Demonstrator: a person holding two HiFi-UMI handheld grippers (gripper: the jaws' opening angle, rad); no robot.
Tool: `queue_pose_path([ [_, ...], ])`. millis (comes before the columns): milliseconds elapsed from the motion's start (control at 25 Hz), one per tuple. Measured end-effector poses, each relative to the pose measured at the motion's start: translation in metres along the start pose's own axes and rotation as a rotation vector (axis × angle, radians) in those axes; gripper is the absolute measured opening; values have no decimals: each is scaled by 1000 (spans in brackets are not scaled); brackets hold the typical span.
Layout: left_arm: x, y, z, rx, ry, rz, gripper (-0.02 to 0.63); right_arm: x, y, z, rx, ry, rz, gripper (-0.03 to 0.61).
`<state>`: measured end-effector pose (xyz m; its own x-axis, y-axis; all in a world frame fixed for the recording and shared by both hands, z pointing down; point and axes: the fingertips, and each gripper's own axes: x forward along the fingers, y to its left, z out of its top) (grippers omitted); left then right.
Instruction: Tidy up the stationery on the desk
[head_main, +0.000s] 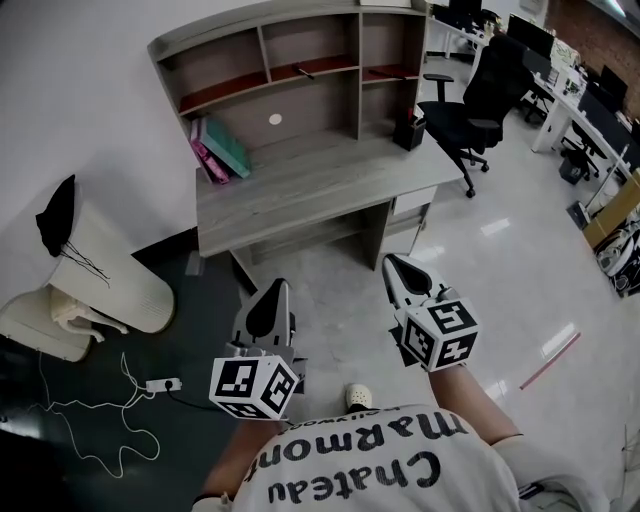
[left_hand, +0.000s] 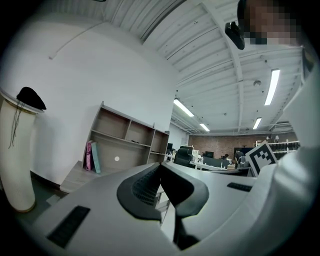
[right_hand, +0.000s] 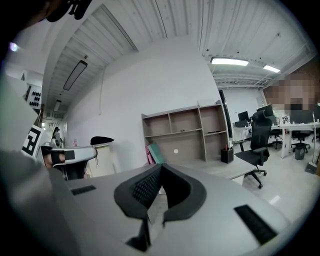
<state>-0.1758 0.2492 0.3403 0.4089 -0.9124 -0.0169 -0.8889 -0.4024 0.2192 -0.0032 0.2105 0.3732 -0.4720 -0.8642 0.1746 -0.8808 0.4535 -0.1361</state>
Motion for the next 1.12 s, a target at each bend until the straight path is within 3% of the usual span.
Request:
queue_pose_path([
  [560, 82, 17, -19, -41, 31, 30, 15, 60, -64, 3, 7, 35, 8, 9],
  [1120, 110, 17, -20, -40, 20, 39, 15, 77, -91, 5, -1, 30, 15, 9],
])
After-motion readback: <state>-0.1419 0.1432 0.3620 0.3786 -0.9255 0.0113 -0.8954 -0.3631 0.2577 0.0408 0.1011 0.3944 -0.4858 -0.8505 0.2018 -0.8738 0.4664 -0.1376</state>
